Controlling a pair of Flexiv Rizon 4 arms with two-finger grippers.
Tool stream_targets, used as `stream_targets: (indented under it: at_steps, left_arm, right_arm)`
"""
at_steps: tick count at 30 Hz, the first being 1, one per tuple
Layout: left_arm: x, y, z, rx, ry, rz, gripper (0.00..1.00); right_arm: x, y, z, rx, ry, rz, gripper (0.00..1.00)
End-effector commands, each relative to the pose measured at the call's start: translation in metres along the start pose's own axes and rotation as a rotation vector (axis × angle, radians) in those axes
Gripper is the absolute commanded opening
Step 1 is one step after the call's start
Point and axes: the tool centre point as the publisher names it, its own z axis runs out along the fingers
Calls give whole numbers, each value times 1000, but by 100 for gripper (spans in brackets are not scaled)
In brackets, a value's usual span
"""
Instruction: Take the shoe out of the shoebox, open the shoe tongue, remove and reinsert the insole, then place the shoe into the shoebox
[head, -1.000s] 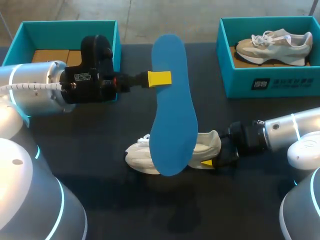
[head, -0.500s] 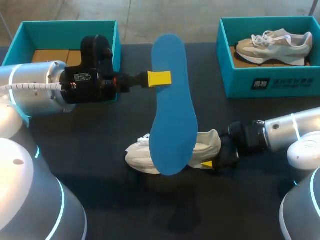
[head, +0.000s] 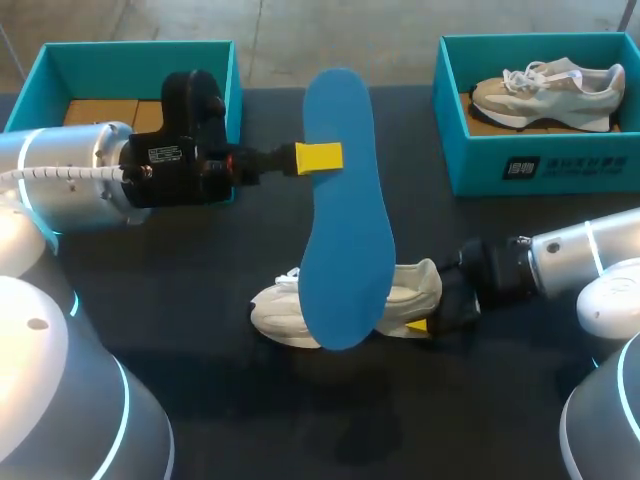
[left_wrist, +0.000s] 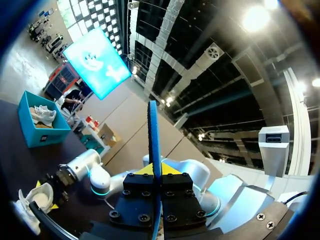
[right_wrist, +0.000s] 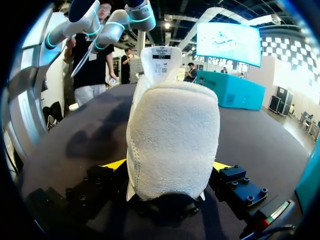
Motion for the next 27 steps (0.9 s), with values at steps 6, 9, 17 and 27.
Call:
stream_targets:
  at_steps: [6,9,17,27]
  left_arm:
    - [0,2,0,4,0,0,0]
    - [0,2,0,4,0,0,0]
    - [0,2,0,4,0,0,0]
    - [0,2,0,4,0,0,0]
  right_arm:
    - [6,18,-10,73,-29,19,100]
    - [7,25,-13,98,-37,20,100]
    - [8,43,-19,216,-35,65,100]
    - [8,60,-22,362,-60,106,100]
